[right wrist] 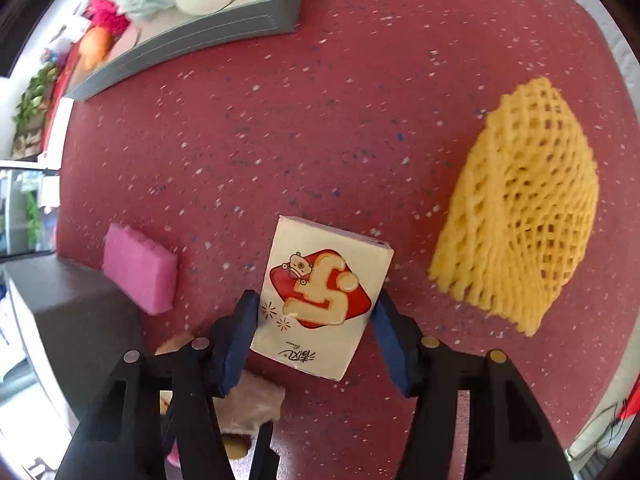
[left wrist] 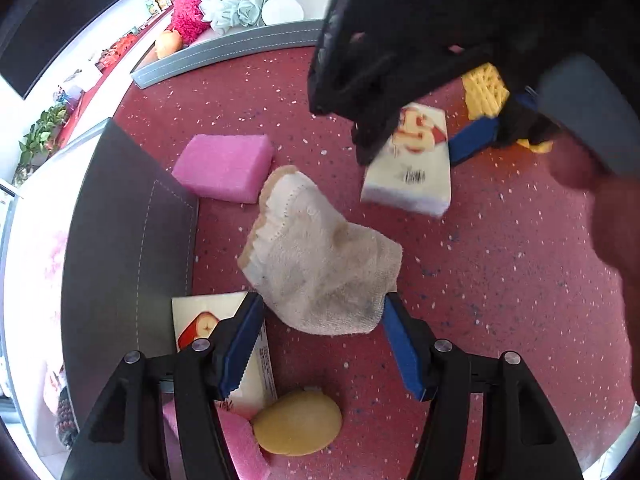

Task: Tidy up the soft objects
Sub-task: 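Grasp the beige cloth pouch with the left tool while the right tool grasps the white tissue pack, then carry the beige pouch and white tissue pack over the white box, then open both tools to drop the pouch and tissue pack into the box, then move both tools back over the pink sponges and tissue pack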

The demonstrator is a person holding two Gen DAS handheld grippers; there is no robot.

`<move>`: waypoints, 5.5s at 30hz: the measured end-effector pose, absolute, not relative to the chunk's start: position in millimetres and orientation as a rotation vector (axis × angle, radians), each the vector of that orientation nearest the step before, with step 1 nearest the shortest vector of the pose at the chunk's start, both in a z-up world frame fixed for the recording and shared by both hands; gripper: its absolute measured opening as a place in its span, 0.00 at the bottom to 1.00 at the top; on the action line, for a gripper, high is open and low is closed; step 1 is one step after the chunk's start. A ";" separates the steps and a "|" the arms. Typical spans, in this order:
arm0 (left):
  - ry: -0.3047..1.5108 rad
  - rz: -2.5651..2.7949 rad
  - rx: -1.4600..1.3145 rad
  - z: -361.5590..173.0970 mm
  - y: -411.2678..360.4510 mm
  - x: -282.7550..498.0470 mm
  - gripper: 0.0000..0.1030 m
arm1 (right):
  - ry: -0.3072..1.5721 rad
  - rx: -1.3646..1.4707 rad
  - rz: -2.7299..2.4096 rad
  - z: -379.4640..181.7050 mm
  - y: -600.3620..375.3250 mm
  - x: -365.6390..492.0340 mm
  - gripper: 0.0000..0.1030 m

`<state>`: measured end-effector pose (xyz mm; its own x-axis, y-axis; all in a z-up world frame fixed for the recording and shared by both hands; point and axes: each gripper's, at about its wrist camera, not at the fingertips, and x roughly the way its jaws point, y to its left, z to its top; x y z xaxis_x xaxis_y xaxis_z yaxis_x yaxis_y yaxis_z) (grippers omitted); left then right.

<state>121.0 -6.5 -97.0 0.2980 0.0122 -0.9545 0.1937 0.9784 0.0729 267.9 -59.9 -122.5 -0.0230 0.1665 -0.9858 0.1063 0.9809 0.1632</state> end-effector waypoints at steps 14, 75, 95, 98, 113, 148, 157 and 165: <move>1.273 -0.143 0.253 -99.9 -20.0 152.3 0.83 | 1.600 0.277 0.022 -126.1 -140.2 203.8 0.56; 1.244 0.055 -0.179 54.9 204.5 -10.5 0.25 | 1.304 -0.265 0.494 49.5 55.9 52.9 0.57; 1.219 0.016 -0.225 48.7 250.1 8.3 0.25 | 1.221 -0.239 0.545 68.6 101.9 55.1 0.57; 1.224 0.015 -0.227 45.7 253.8 8.4 0.25 | 1.222 -0.254 0.554 66.9 109.1 55.0 0.57; 1.240 0.011 -0.244 33.6 264.9 5.2 0.25 | 1.245 -0.349 0.550 56.2 131.1 65.8 0.57; 1.320 -0.077 -0.150 20.0 234.3 11.0 0.43 | 1.307 -0.126 0.189 45.0 30.7 151.6 0.66; 1.321 -0.232 -0.026 25.4 175.5 6.4 0.43 | 1.413 -0.017 0.041 11.1 -53.8 139.5 0.66; 1.273 -0.404 0.106 37.1 98.2 -1.7 0.43 | 1.500 -0.059 0.114 -23.0 -49.9 94.3 0.66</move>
<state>-1.7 98.2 37.1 0.2334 -0.2360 -0.9433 0.3514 0.9250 -0.1444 94.3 -49.9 -23.0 0.0666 0.0393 -0.9970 -0.1123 0.9932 0.0317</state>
